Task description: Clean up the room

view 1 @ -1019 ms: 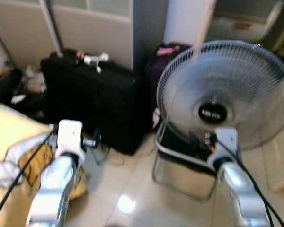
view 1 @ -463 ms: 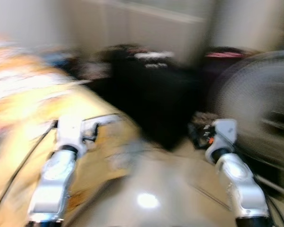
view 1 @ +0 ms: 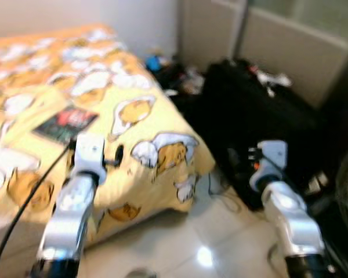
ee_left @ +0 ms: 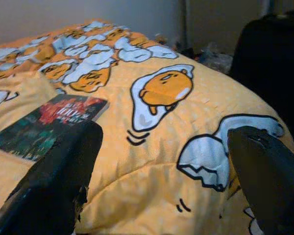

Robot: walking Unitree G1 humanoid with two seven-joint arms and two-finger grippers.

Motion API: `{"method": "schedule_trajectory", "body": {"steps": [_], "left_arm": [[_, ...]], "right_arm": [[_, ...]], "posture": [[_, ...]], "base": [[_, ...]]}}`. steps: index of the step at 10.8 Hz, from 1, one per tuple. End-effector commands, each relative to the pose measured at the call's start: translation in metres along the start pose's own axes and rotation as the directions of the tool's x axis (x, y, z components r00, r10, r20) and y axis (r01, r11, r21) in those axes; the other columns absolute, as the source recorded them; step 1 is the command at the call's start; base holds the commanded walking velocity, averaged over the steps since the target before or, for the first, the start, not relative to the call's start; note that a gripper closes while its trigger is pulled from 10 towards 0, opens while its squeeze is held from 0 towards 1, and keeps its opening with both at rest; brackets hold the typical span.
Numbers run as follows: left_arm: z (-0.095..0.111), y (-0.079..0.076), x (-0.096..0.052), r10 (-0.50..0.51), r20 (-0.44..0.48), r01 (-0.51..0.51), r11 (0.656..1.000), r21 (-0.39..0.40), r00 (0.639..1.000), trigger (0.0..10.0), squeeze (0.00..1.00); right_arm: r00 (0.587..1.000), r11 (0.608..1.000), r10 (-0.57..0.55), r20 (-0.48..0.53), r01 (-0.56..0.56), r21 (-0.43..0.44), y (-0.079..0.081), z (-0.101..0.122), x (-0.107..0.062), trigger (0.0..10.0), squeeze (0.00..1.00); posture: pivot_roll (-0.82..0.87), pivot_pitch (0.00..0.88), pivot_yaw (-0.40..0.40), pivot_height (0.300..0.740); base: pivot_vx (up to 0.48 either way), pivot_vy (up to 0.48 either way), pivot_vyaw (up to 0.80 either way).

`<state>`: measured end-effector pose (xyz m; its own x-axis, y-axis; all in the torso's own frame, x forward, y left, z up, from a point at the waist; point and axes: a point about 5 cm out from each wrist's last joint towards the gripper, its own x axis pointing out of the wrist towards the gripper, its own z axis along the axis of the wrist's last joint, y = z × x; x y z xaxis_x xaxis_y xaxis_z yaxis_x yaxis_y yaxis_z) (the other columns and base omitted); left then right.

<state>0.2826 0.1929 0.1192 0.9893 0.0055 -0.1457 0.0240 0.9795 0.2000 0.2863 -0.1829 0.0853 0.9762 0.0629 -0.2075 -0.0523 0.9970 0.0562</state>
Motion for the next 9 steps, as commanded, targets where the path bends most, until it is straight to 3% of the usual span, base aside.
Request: {"method": "schedule_trajectory", "body": {"steps": [1, 4, 7, 9], "left_arm": [[0.000, 0.000, 0.002, 0.006, -0.009, -0.006, 1.000, 0.020, 1.000, 10.0, 1.00], [0.001, -0.002, 0.002, 0.000, -0.004, 0.001, 1.000, 0.017, 1.000, 10.0, 1.00], [-0.001, -0.003, 0.000, -0.005, -0.009, 0.005, 1.000, 0.016, 1.000, 10.0, 1.00], [-0.004, -0.001, -0.002, -0.003, -0.016, 0.003, 1.000, 0.015, 1.000, 10.0, 1.00]], "right_arm": [[1.000, 0.999, -0.016, -0.013, 0.016, 0.051, -0.002, -0.002, 0.002, 10.0, 1.00], [1.000, 0.998, -0.017, -0.017, 0.018, 0.061, -0.002, -0.001, 0.003, 10.0, 1.00], [1.000, 0.999, 0.012, -0.014, -0.011, 0.052, 0.006, -0.004, 0.002, 10.0, 1.00], [1.000, 0.999, 0.017, -0.009, -0.017, 0.051, 0.009, -0.004, 0.002, 10.0, 1.00]], "posture": [[-0.08, 0.000, 0.019, 0.740], [-0.08, 0.000, 0.013, 0.740], [-0.08, 0.000, 0.013, 0.740], [-0.09, 0.000, 0.019, 0.740]], "base": [[0.000, 0.000, 0.00], [0.000, 0.000, 0.00], [0.000, 0.320, 0.00], [0.000, 0.364, 0.63]]}}
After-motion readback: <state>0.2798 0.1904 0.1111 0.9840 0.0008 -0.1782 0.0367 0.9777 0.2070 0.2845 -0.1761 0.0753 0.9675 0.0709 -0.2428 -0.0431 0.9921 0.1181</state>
